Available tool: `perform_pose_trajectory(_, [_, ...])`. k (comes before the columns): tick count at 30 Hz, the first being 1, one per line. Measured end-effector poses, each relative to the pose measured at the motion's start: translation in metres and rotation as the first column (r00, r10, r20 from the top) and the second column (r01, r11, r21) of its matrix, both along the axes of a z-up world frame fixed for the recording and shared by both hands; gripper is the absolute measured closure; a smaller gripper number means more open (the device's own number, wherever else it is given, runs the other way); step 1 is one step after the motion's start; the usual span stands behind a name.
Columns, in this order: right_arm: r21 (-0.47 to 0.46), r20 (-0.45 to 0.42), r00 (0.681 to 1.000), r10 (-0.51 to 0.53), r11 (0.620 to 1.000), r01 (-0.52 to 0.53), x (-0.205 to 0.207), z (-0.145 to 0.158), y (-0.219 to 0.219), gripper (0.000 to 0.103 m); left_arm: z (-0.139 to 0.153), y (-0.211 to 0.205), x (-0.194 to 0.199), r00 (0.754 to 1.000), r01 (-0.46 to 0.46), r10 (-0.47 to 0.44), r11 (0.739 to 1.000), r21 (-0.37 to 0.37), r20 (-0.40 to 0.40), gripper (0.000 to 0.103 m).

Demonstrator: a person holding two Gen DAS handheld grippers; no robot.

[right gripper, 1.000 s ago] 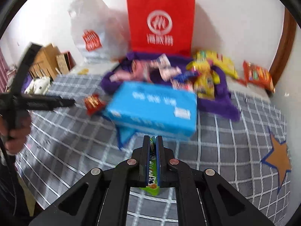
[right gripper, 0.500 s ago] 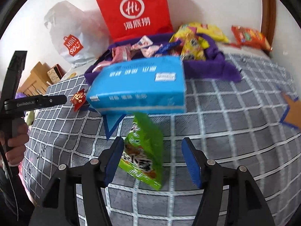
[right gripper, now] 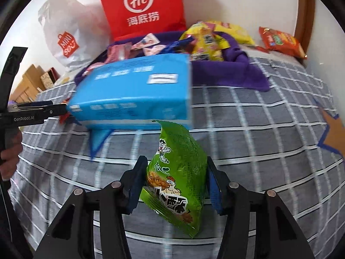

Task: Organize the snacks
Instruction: 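Grasp the green chip bag with the right tool while the left tool grasps the red candy packet, then carry the green chip bag and red candy packet over the towel with both tools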

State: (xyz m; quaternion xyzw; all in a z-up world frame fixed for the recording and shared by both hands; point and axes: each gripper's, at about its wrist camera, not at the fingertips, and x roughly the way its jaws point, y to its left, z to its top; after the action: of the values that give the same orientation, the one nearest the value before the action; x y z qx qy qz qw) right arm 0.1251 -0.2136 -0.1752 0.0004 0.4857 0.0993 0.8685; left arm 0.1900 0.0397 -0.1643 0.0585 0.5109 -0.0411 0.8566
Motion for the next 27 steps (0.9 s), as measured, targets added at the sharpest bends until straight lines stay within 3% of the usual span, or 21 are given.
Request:
perform_pose_trajectory(6, [0.034, 0.002, 1.000, -0.027, 0.999, 0.027, 0.004, -0.003, -0.017, 0.051, -0.015, -0.005, 0.005, 1.000, 0.000, 0.000, 1.000, -0.009, -0.001, 0.025])
perform_pose_trajectory(10, [0.014, 0.013, 1.000, -0.021, 1.000, 0.021, 0.005, -0.004, -0.012, 0.051, -0.012, 0.001, 0.006, 1.000, 0.001, -0.001, 0.999, -0.042, 0.012, 0.050])
perform_pose_trajectory(13, [0.005, 0.013, 1.000, -0.020, 1.000, 0.020, 0.004, -0.003, -0.011, 0.051, -0.009, 0.007, 0.005, 1.000, -0.003, 0.003, 0.997, -0.074, 0.008, 0.057])
perform_pose_trajectory(18, [-0.001, 0.009, 1.000, -0.024, 1.000, 0.024, 0.000, -0.002, -0.013, 0.052, -0.002, 0.018, -0.006, 1.000, -0.008, 0.010, 0.990, -0.144, 0.009, 0.057])
perform_pose_trajectory(27, [-0.012, 0.046, 0.999, -0.027, 1.000, 0.028, -0.011, 0.019, -0.016, 0.052, 0.020, 0.017, -0.038, 0.999, -0.008, 0.015, 0.979, -0.202, 0.036, 0.057])
